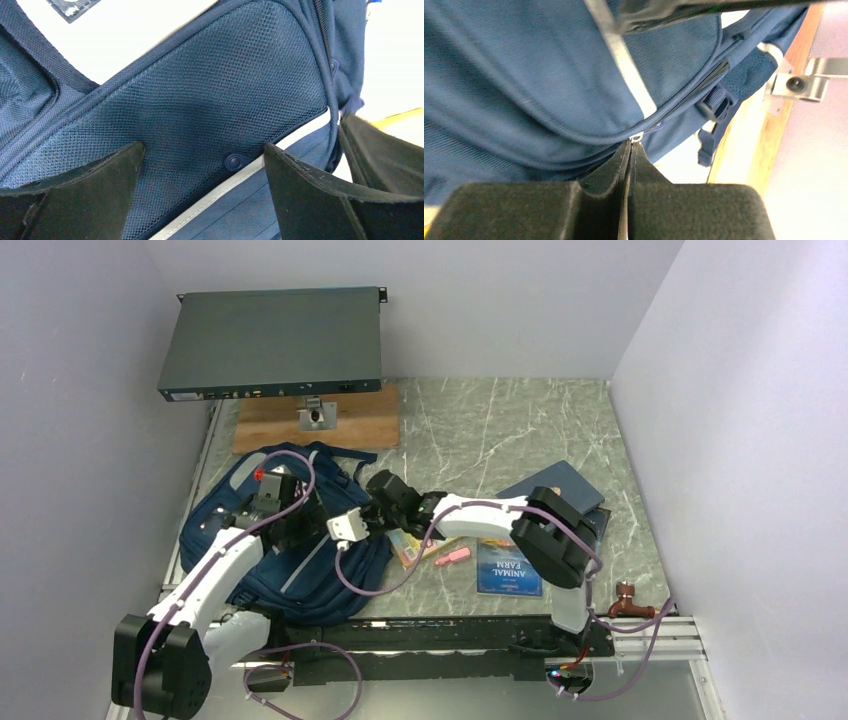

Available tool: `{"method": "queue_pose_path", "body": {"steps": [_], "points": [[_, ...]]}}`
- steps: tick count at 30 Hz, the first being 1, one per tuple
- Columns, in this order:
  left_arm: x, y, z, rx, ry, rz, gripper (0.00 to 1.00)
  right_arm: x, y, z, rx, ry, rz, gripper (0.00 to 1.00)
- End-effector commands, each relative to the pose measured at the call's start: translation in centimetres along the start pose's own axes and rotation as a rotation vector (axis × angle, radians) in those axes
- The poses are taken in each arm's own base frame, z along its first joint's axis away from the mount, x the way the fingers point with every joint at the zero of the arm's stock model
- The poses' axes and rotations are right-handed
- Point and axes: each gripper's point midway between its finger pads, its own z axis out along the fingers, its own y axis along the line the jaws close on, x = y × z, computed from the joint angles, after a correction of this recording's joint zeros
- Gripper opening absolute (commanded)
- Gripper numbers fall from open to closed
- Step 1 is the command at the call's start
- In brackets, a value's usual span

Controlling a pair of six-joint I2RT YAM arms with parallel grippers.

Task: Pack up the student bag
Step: Unzip the student bag at the center of the board.

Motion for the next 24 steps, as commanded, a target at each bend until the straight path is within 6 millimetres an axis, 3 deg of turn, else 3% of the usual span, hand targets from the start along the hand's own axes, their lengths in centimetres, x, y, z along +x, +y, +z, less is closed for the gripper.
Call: {"method": "queue_pose_path", "body": {"steps": [1,6,9,10,14,17,22,24], "points": [[-1.5,-0.6,-0.5,0.036,-0.09,-0.099,0.97,-1.1,0.1,-3.8,0.075,0.002,0.133,0.0],[-1.2,0.0,-0.1,0.022,-0.094,-0.105,0.99,-3.8,1.9,-6.1,0.033,-0.101,0.246,0.0],[-1.0,0.0,0.6,0.02,-0.082,-0.105,1.0,-5.7,3.4,-5.8,0.016,-0.102,0.311,0.0],[-0.9,-0.1,0.7,0.021,-0.076,-0.107,1.0,-5.8,4.4,-5.5,-0.007,-0.067,0.353,0.0],[-1.1,-0.7,0.9,0.049,-0.076,-0.103,1.0,-6.3,5.6,-5.0,-0.024,-0.008,0.54,0.0],[-1.2,-1.0,0.6,0.066,-0.08,-0.089,1.0,-6.4,5.0,-6.2,0.01,-0.055,0.555,0.0],[-1.3,-1.3,0.0,0.097,-0.094,-0.064,1.0,-6.1,2.2,-9.0,0.144,-0.129,0.611,0.0],[-1.4,-1.6,-0.3,0.124,-0.107,-0.059,1.0,-5.8,1.3,-9.5,0.179,-0.148,0.649,0.33]]}}
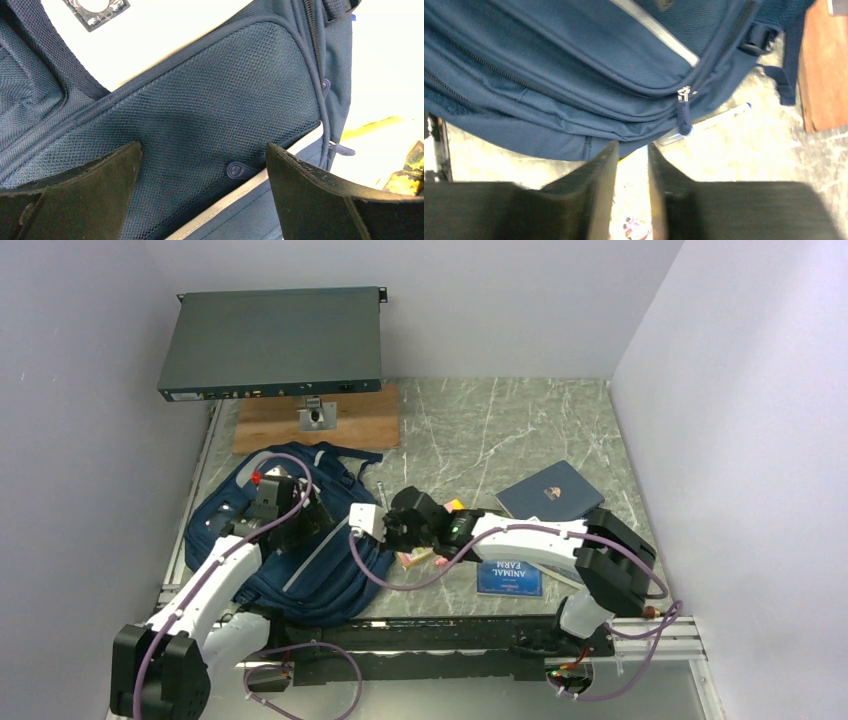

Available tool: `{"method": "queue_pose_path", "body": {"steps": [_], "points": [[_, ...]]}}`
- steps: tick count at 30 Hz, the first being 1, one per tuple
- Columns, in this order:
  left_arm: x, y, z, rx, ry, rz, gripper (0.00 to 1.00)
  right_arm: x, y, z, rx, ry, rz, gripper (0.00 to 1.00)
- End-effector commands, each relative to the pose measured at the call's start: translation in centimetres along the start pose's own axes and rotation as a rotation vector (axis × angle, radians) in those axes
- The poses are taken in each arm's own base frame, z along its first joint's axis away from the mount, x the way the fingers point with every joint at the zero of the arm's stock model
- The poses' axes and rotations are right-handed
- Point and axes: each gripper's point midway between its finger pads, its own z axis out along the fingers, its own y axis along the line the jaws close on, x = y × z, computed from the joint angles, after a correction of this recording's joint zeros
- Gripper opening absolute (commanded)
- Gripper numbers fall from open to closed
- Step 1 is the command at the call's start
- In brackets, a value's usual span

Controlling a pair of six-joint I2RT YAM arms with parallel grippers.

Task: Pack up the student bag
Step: Unzip the student bag at the center of the board.

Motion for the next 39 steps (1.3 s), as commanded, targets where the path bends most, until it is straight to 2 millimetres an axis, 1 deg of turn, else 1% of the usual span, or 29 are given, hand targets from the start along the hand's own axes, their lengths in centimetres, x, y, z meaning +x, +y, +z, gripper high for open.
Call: {"method": "queue_pose_path", "body": {"steps": [1,2,4,6,11,12,14,15,17,18,24,32,34,35,39], "points": [[-0.8,-1.2,-0.5,0.083,-0.05,0.02,1.0,-3.7,-3.2,-2.1,0.106,-0.154,0.076,0.41],[-0.8,-1.2,-0.6,0.087,-0.055,0.02,1.0,-3.1,-3.3,-1.7,0.094,-0.125,0.059,0.42],[-0.8,-1.5,-0.8,0.103,-0.052,0.026,1.0,-2.0,-4.2,-1.0,0.093,-0.07,0.046,0.43],[-0.9,-1.5,-1.0,0.107,-0.056,0.032,1.0,-1.6,-5.2,-0.5,0.082,-0.055,0.058,0.43],[-0.8,-2.0,-1.4,0.149,-0.067,0.033,1.0,-2.0,-6.9,0.2,-0.015,-0.133,0.12,0.51],[-0.7,-2.1,-1.4,0.157,-0.065,0.032,1.0,-2.1,-7.0,0.3,-0.043,-0.15,0.125,0.53],[-0.6,-2.2,-1.6,0.17,-0.065,0.037,1.0,-2.3,-6.5,0.3,-0.122,-0.188,0.087,0.58],[-0.6,-2.3,-1.7,0.175,-0.069,0.042,1.0,-2.3,-6.1,0.3,-0.148,-0.198,0.053,0.59],[-0.6,-2.1,-1.9,0.178,-0.076,0.049,1.0,-2.3,-5.9,0.4,-0.158,-0.217,0.03,0.59],[-0.6,-2.1,-1.9,0.179,-0.081,0.055,1.0,-2.7,-6.3,0.6,-0.143,-0.234,0.022,0.6],[-0.8,-1.8,-2.3,0.179,-0.102,0.085,1.0,-1.6,-7.1,2.5,-0.127,-0.19,0.024,0.59],[-0.4,-2.3,-2.4,0.211,-0.089,0.083,1.0,-0.8,-7.8,3.7,-0.11,-0.154,0.017,0.54],[-0.2,-2.4,-2.2,0.219,-0.082,0.086,1.0,-0.7,-7.8,4.0,-0.113,-0.151,0.019,0.51],[-0.1,-2.5,-2.1,0.224,-0.078,0.088,1.0,-0.2,-7.5,4.1,-0.128,-0.134,0.03,0.49],[-0.1,-1.8,-1.3,0.175,-0.058,0.083,1.0,0.6,-7.1,4.5,-0.133,-0.108,0.072,0.42]]}}
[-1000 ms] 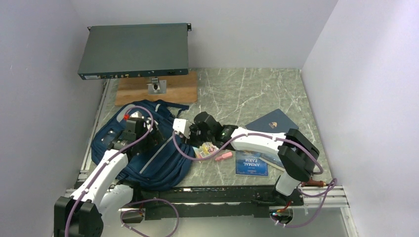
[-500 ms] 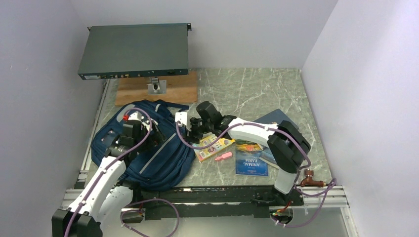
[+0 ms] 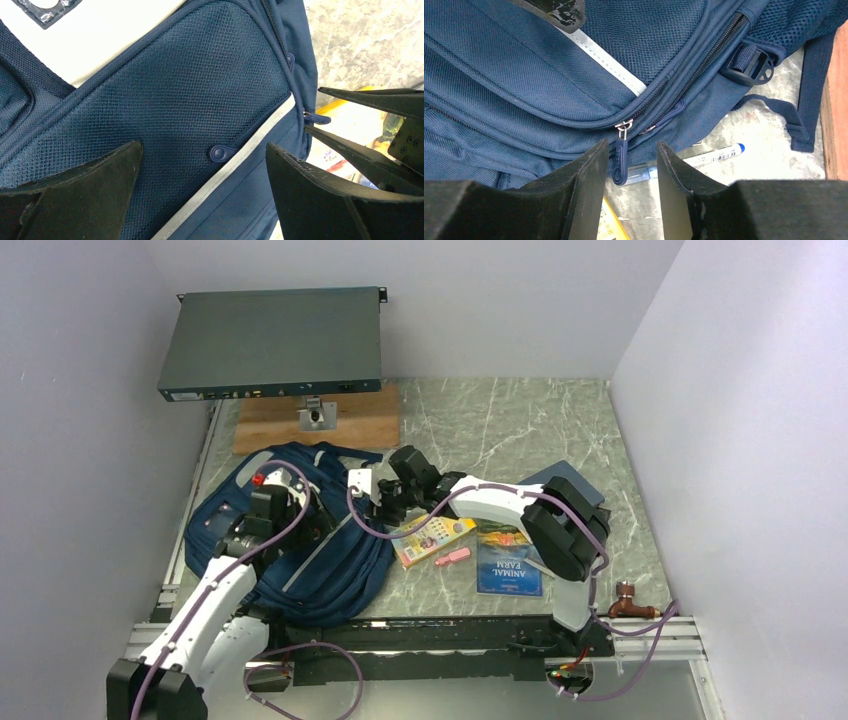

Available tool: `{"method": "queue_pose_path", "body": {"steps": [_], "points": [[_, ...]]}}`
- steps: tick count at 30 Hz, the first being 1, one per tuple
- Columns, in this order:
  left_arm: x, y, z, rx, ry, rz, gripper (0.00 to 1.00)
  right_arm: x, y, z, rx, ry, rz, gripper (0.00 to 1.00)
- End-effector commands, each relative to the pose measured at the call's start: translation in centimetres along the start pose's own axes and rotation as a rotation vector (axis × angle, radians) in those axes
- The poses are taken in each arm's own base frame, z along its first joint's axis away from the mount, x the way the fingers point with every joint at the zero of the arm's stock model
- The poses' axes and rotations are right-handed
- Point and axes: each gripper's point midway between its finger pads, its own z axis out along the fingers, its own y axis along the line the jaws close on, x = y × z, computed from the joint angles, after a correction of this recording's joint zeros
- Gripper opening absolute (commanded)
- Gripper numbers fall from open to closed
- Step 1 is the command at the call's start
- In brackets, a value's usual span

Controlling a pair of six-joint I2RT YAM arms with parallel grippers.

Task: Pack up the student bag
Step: Unzip the student bag at the center of the board.

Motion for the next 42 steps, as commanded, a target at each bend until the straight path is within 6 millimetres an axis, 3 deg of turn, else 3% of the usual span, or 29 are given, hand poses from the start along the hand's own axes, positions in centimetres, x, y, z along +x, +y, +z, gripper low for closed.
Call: {"method": "queue_pose_path", "body": {"steps": [1,9,14,17,22,25,28,32,33,37,42], "points": [[-0.5,-0.1,0.7,-0.004,-0.002,0.008,1.0,-1.0,-0.4,0.1,0.01,-0.022,0.009,0.41],[-0.2,0.0,1.4,-0.013,0.009,-0.029,1.0,0.6,1.4,0.5,0.008,0.022,0.038,0.35],[-0.1,1.2,2.1,-0.065,-0.001,-0.067,1.0,1.6,3.1,0.4,0.055,0.148,0.027,0.19],[0.0,1.7,2.5,-0.077,-0.014,-0.098,1.0,0.4,5.0,0.1,0.081,0.199,0.032,0.0],[-0.2,1.7,2.7,-0.077,-0.023,-0.112,1.0,-0.2,8.0,-1.0,0.186,0.323,0.131,0.0],[-0.9,1.9,2.7,-0.099,-0.044,-0.098,1.0,-0.9,11.1,-0.6,0.186,0.307,0.188,0.0],[-0.9,1.8,2.8,-0.106,-0.024,-0.09,1.0,-2.6,13.1,0.2,0.201,0.198,0.257,0.0],[-0.4,1.8,3.2,-0.102,0.002,-0.083,1.0,-6.4,14.7,1.9,0.192,-0.107,0.398,0.0],[-0.3,1.6,3.2,-0.09,0.011,-0.082,1.0,-6.4,14.7,1.9,0.189,-0.149,0.411,0.0],[0.1,0.3,2.3,-0.034,0.061,-0.042,1.0,-3.8,10.4,-0.7,0.342,-0.174,0.41,0.0],[0.2,-1.6,0.6,0.048,0.108,0.061,1.0,-2.6,9.0,-1.5,0.279,-0.231,0.427,0.0]]}}
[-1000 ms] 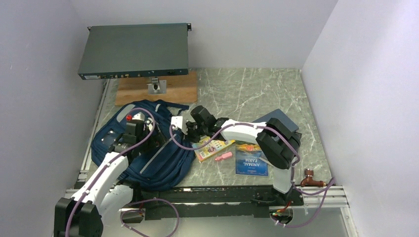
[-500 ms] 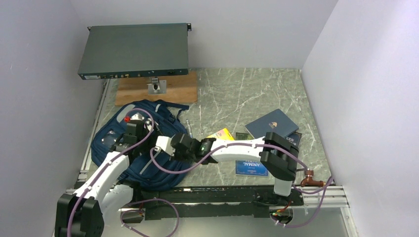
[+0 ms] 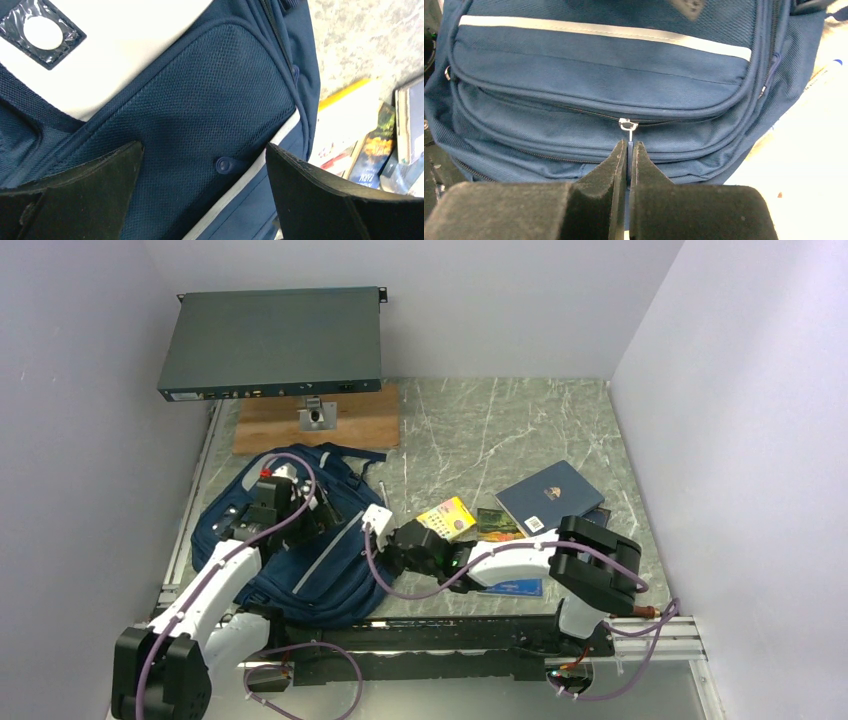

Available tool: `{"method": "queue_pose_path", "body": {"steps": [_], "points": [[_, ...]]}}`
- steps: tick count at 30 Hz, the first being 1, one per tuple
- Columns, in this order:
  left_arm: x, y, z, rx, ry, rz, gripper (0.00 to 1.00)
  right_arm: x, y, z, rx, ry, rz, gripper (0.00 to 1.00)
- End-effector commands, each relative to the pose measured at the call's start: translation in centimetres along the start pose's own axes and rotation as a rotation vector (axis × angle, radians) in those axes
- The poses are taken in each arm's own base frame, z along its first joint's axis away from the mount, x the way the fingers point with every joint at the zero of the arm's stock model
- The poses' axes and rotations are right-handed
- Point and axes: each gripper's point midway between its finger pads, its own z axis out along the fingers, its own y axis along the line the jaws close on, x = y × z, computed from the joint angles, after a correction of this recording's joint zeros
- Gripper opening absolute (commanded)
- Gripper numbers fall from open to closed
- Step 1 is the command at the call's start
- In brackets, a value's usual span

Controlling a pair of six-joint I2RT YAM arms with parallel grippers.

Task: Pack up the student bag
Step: Unzip the student bag at the center of the board.

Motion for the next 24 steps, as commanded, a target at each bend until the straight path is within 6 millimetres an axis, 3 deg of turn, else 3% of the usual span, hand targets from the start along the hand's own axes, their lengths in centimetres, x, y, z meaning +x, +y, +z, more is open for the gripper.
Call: {"method": "queue_pose_path", "body": {"steps": [1,6,11,12,18,24], "points": [[0.2,-1.3,-1.7,0.029,0.05,0.134,1.0,-1.9,-0.4,-0.3,-0.081,-0.105,0.054,0.0],[-0.5,-3.5,-2.8,-0.048,0.049,0.327,0.99,-2.5,1.1,-0.6,-0.151,-0.177,0.082,0.0],[-0.8,-5.6,-1.3,-0.075,0.12,0.378,0.77,-2.4,1.4,-1.7,-0.139,-0.214,0.06,0.0],[-0.8,-6.0,-0.9,-0.089,0.14,0.386,0.76,-2.4,1.6,-1.9,-0.139,-0.22,0.053,0.0],[1.4,-8.4,1.3,-0.163,0.235,0.49,0.88,-2.4,1.8,-2.2,-0.122,-0.234,0.041,0.0],[3.7,-8.7,2.1,-0.216,0.279,0.592,0.93,-2.4,1.5,-2.6,-0.092,-0.25,0.032,0.0]]}}
